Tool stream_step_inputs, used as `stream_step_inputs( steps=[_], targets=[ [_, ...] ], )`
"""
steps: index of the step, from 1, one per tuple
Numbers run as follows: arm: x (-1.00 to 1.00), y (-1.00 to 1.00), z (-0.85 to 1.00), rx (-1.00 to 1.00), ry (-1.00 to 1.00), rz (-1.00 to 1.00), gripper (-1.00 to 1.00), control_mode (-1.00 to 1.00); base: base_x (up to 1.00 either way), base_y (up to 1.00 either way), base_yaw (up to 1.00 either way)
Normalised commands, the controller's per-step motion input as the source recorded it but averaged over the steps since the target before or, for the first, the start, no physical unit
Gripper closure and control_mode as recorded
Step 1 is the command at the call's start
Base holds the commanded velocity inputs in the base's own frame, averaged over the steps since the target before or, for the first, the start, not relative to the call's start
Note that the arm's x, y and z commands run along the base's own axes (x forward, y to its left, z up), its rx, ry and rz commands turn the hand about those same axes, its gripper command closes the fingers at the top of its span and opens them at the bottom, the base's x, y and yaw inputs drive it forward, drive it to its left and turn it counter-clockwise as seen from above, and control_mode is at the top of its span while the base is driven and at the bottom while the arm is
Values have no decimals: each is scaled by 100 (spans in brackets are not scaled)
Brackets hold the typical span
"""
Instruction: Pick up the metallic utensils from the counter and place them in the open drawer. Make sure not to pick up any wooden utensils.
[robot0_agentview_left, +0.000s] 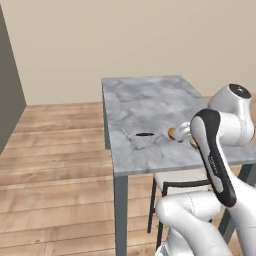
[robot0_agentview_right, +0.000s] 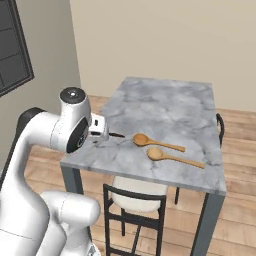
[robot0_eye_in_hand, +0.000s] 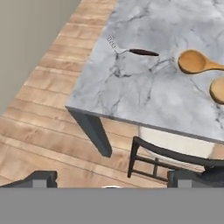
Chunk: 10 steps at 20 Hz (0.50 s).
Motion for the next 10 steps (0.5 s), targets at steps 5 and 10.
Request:
stream_step_inputs(
  steps=[5,10],
  targets=[
    [36,0,0,0,0,61,-100,-100,0,0,0],
    [34,0,-2,-16,0,56,-100,-100,0,0,0]
  ],
)
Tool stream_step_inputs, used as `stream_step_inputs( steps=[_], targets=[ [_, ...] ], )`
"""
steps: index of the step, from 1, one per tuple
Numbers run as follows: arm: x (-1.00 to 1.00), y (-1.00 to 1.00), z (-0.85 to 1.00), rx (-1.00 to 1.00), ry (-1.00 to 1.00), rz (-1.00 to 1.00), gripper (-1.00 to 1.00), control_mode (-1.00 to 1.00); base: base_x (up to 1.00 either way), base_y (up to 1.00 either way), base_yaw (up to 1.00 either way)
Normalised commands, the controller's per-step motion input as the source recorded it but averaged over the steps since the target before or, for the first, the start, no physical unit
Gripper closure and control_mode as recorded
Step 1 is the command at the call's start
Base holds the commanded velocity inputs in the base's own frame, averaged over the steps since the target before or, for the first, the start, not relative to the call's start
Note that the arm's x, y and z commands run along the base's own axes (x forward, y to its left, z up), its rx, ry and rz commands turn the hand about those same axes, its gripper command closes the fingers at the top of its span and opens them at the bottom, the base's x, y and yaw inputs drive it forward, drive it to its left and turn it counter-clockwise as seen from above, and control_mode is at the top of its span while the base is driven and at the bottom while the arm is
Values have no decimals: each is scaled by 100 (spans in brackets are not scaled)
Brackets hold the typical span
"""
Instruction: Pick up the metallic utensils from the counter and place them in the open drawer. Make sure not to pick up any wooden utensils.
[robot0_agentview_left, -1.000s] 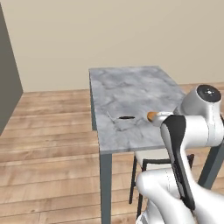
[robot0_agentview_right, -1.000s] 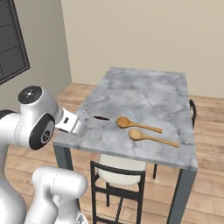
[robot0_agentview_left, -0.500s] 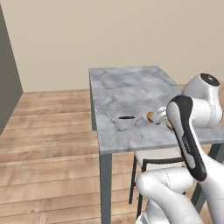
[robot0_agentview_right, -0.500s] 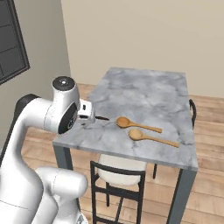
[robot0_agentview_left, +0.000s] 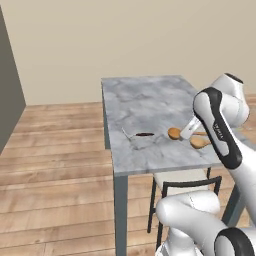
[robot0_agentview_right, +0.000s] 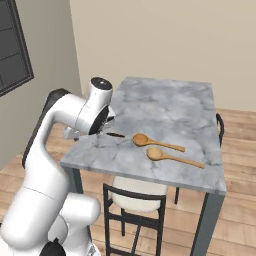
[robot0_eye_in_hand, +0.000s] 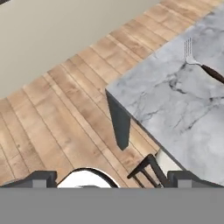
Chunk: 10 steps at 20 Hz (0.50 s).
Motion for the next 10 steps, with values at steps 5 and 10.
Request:
stream_step_inputs(
  steps=[5,10],
  targets=[
    [30,0,-11,-26,3,51,-100,-100,0,0,0],
    [22,0,-17,-19,0,48,-100,-100,0,0,0]
  ],
)
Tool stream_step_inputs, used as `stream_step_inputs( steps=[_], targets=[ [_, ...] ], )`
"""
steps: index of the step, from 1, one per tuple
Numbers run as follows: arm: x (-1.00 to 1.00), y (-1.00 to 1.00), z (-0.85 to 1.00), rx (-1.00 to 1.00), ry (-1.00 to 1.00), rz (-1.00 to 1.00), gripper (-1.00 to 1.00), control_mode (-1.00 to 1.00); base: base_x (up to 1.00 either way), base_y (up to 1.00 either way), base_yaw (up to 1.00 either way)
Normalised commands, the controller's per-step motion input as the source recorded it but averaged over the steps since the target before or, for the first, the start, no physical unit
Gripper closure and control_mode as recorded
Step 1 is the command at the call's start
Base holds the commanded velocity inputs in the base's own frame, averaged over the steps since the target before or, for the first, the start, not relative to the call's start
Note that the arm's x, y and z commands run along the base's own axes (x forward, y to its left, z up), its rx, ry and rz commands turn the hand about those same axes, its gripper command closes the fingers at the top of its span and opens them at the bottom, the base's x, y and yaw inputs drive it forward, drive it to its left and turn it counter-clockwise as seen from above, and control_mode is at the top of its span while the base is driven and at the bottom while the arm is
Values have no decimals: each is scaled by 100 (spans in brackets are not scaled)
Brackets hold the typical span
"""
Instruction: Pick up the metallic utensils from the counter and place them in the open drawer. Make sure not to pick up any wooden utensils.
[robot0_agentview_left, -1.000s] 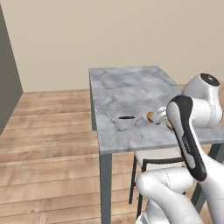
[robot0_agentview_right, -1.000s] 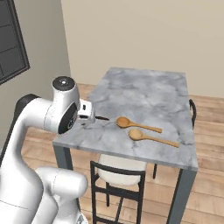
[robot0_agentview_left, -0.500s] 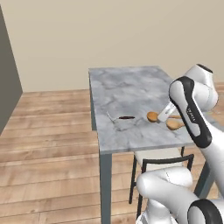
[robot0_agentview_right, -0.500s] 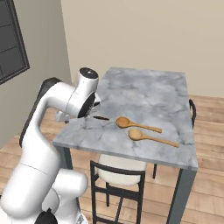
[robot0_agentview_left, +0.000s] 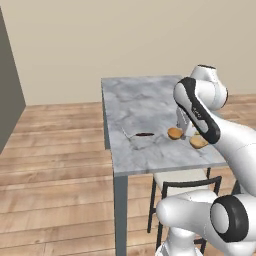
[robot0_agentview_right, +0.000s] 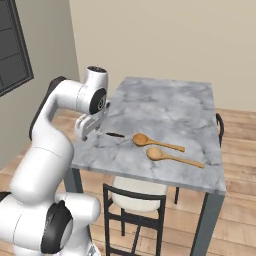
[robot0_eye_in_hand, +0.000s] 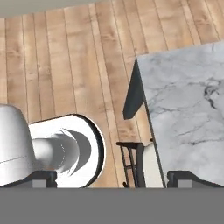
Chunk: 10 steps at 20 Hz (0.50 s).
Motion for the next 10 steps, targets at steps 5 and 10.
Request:
stream_step_inputs(
  steps=[5,10],
  targets=[
    [1,0,-11,-4,0,32,-100,-100,0,0,0],
    [4,0,-11,0,0,10,-100,-100,0,0,0]
  ],
)
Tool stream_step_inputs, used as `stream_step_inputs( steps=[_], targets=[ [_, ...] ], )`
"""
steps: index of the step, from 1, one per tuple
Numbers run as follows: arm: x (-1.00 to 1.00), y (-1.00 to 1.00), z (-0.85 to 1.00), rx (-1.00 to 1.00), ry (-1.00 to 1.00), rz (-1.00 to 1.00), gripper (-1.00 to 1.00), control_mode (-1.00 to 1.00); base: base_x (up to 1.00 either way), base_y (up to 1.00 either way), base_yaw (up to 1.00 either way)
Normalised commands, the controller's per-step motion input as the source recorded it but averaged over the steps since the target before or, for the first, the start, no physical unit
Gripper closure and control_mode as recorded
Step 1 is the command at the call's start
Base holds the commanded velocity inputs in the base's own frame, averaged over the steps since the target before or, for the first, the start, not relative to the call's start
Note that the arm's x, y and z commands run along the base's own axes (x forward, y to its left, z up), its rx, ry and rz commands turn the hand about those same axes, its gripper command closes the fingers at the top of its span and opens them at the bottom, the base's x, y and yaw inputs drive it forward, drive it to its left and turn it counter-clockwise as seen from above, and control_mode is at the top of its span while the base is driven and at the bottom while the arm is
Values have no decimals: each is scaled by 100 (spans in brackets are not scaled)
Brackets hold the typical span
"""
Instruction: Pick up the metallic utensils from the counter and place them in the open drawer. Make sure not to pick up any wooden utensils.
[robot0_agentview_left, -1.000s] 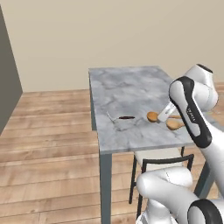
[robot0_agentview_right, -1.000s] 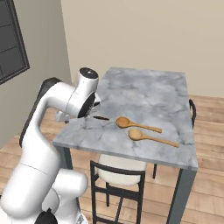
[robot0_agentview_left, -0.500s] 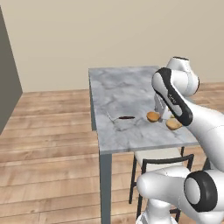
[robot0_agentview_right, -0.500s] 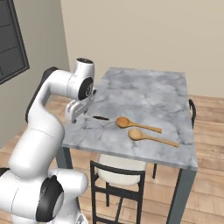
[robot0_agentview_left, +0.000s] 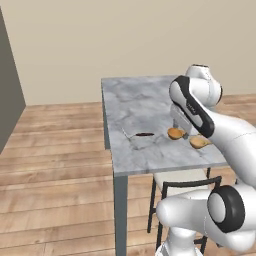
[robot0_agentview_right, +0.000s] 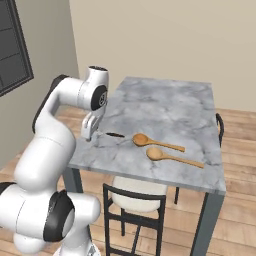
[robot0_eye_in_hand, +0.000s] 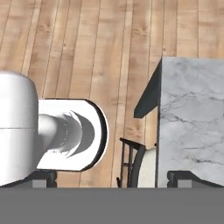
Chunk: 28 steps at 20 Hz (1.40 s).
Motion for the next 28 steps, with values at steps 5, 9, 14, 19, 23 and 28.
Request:
stream_step_inputs(
  steps=[5,9,14,19,23,28],
  targets=[
    [23,3,-16,0,0,0,-100,-100,0,0,0],
    [32,9,-20,0,0,0,-100,-100,0,0,0],
    [37,4,-16,0,0,0,-100,-100,0,0,0],
    [36,0,-20,0,0,3,-100,-100,0,0,0],
    [33,0,-21,0,0,6,-100,-100,0,0,0],
    [30,0,-24,0,0,5,-100,-100,0,0,0]
  ],
)
